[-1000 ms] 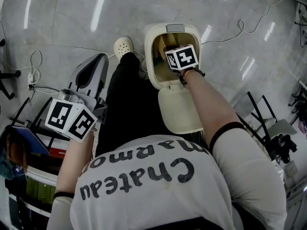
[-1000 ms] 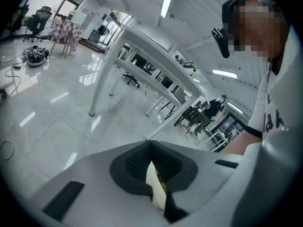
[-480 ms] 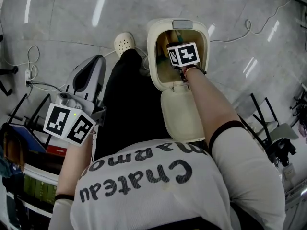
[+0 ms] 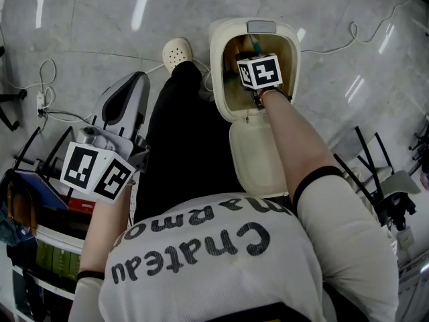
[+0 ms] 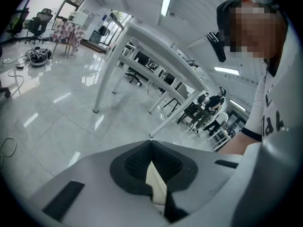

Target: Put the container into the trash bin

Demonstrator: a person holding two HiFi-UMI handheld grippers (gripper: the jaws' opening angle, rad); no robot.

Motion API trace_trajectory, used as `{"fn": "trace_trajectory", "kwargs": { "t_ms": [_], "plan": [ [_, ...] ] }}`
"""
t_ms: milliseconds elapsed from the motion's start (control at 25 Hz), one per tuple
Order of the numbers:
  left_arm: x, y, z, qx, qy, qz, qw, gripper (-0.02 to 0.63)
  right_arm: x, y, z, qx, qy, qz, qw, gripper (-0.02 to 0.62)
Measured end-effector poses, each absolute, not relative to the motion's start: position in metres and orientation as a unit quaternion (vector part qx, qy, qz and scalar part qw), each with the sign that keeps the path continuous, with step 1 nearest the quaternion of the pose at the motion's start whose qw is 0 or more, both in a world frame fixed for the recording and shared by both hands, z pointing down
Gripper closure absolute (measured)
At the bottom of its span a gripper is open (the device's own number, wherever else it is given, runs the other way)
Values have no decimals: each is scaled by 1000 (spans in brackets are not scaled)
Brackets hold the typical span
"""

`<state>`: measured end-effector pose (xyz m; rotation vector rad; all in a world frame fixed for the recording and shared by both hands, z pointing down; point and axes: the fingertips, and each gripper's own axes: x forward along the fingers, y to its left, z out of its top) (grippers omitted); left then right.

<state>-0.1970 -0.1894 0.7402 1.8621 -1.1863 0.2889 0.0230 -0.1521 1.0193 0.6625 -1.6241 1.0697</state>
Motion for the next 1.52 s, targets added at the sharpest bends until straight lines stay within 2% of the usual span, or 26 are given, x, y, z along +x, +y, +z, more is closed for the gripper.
{"fn": "trace_trajectory", "kwargs": {
  "t_ms": [400, 760, 1000, 1360, 1520],
  "plan": [
    [-195, -182, 718, 748, -474, 107, 452, 583, 16, -178, 985, 310, -689, 438, 487, 555],
    [-186, -182, 636, 772, -485, 81, 403, 583, 5, -216, 879, 356, -730, 407, 419, 555],
    [-165, -169, 551, 797, -486, 37, 356, 583, 5, -245, 745, 402, -773, 410, 269, 555],
    [-120, -158, 409, 827, -500, -21, 256, 583, 39, -243, 458, 439, -826, 353, 20, 555],
    [-94, -163, 331, 849, -489, -67, 191, 583, 58, -236, 341, 435, -855, 280, -37, 556]
  ]
}}
